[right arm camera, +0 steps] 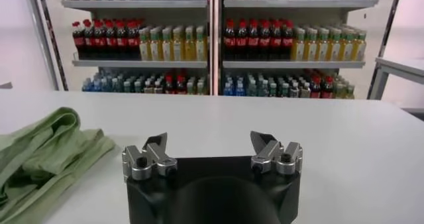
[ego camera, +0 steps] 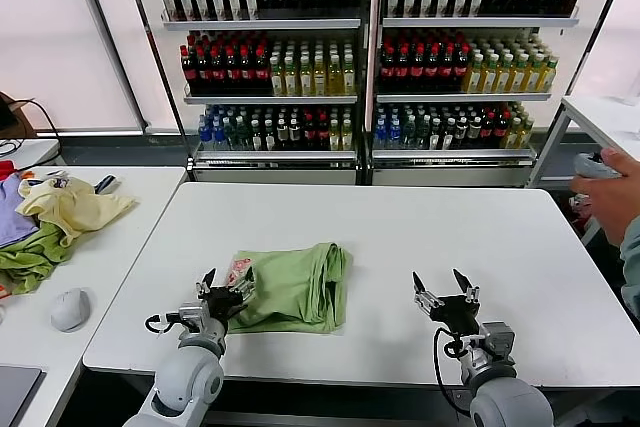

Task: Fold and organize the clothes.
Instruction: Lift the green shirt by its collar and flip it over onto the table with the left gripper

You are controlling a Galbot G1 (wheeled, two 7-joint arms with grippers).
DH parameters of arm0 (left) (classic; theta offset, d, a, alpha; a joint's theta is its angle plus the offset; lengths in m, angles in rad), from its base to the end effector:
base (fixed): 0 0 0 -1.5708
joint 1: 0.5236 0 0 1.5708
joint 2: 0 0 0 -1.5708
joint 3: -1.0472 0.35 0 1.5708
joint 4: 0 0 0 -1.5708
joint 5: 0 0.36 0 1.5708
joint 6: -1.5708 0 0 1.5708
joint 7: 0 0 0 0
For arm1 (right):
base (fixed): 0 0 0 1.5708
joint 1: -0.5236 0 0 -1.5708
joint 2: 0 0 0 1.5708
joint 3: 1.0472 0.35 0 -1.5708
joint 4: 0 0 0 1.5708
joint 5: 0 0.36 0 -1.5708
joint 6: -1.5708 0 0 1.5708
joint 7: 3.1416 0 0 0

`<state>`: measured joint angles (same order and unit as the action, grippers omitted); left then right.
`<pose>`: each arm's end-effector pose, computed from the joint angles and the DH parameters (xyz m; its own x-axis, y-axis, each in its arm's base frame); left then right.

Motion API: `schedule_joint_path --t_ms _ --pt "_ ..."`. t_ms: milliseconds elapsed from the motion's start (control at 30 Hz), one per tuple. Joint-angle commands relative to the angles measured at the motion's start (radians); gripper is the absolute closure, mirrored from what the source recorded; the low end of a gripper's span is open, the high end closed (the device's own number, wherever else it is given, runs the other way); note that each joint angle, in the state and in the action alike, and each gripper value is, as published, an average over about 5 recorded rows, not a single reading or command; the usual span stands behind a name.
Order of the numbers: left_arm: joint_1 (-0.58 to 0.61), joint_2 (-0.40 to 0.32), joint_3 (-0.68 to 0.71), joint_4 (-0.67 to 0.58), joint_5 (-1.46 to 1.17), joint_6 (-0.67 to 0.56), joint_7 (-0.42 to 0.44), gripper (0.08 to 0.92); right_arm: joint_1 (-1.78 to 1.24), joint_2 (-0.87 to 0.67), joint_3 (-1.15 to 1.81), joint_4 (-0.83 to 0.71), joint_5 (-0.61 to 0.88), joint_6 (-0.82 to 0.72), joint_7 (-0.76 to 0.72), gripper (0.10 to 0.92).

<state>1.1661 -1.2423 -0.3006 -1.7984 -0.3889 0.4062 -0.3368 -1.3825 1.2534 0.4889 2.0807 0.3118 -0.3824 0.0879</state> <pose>0.3065 0.0133 -0.3180 -0.9254 -0.0374 0.3771 -0.0291 0.9992 0.0279 0.2409 -0.0440 -0.2629 -0.9661 -0.0987 0.2386 -0.1015 0.9948 0.0006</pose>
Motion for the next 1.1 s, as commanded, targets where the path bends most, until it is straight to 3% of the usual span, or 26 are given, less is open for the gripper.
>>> schedule_joint_path --t_ms 33,333,800,900,1100 --pt "0.005 0.012 0.006 0.04 0.135 0.066 -0.027 0.197 -0.001 -0.001 0.003 0.004 0.001 -0.001 0.0 0.203" --pt "0.006 0.015 0.004 0.01 -0.01 0.095 0.0 0.436 -0.004 0.001 0.005 0.014 0.002 -0.002 0.001 0.203" --pt "-0.011 0.003 -0.092 -0.012 -0.533 0.169 0.008 0.837 -0.012 0.006 0.007 0.03 0.002 -0.003 0.003 0.203" --pt "-0.014 0.0 -0.126 -0.027 -0.611 0.159 0.007 0.889 -0.015 0.006 0.009 0.035 0.002 -0.004 0.004 0.203" --pt "-0.02 0.032 -0.234 -0.072 -0.749 0.149 -0.002 0.902 -0.018 0.001 0.02 0.041 0.008 -0.004 0.004 0.203"
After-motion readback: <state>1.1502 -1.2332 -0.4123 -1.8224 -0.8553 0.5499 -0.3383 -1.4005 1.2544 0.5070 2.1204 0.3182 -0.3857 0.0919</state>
